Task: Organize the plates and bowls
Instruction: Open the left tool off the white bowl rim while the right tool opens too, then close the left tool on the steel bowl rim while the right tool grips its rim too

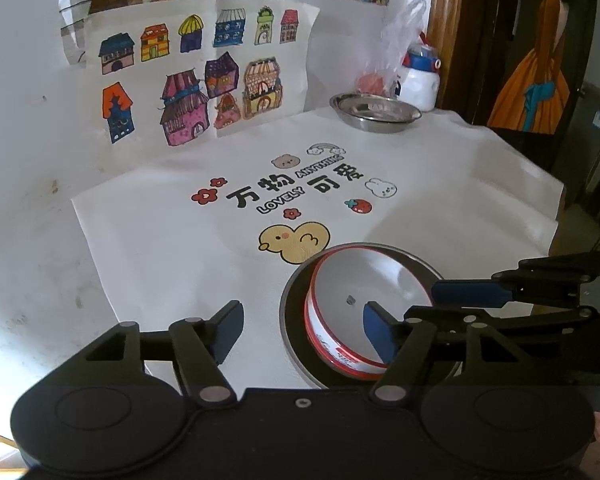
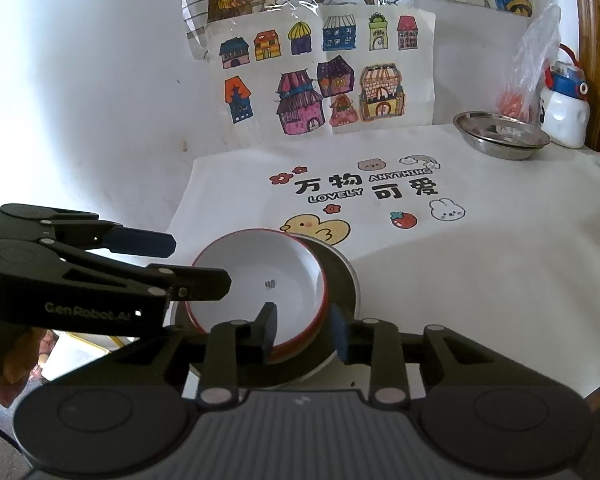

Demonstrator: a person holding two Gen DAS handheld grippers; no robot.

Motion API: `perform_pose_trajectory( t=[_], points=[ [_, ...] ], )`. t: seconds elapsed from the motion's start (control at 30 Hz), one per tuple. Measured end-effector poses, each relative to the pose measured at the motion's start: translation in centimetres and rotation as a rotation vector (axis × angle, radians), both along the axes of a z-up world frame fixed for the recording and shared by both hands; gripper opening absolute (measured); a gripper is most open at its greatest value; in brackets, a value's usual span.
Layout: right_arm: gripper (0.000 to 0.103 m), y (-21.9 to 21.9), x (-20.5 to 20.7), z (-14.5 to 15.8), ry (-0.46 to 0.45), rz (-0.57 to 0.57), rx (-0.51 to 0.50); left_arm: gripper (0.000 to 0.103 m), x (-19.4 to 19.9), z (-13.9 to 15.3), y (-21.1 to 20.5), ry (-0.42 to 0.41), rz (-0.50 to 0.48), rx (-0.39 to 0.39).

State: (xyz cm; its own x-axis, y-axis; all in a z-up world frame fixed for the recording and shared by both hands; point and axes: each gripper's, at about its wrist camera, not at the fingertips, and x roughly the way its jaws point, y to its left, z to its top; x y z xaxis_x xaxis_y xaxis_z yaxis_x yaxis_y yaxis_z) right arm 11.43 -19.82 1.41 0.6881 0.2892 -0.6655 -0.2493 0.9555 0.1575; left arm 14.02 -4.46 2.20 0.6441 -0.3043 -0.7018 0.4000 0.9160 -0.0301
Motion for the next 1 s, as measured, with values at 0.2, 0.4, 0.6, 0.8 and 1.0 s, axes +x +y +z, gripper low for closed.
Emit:
perform_pose_trajectory(
  t=[0.2,0.4,0.6,0.8,1.0],
  points=[
    [0.056,-0.5,-0.6,0.7,-0.025,-0.021,-0.012,0.08,-0.6,0.5,0.8,-0.029,0.006,-0.027],
    [0.073,-1.4,-1.5,1.4,-0.043,-0.039,-0.008,0.088,-1.4,1.1,1.1,-0.062,0.005,-0.048],
    [0.093,-2.5,-2.7,2.3,-0.069,-0.03,0.012,0.101,-2.6,2.1,2.0,-0.11,0.022,-0.077],
    [0.103,-3.3,-4.0,3.1,-0.093,0.004,-0.005,0.102,-4.0,2.5,3.7,-0.132,0.063,-0.112],
    [0.103,-3.7,-4.2,2.8,-0.069,0.014,-0.095,0.102,-4.6,1.1,5.4,-0.08,0.122,-0.108]
  ],
)
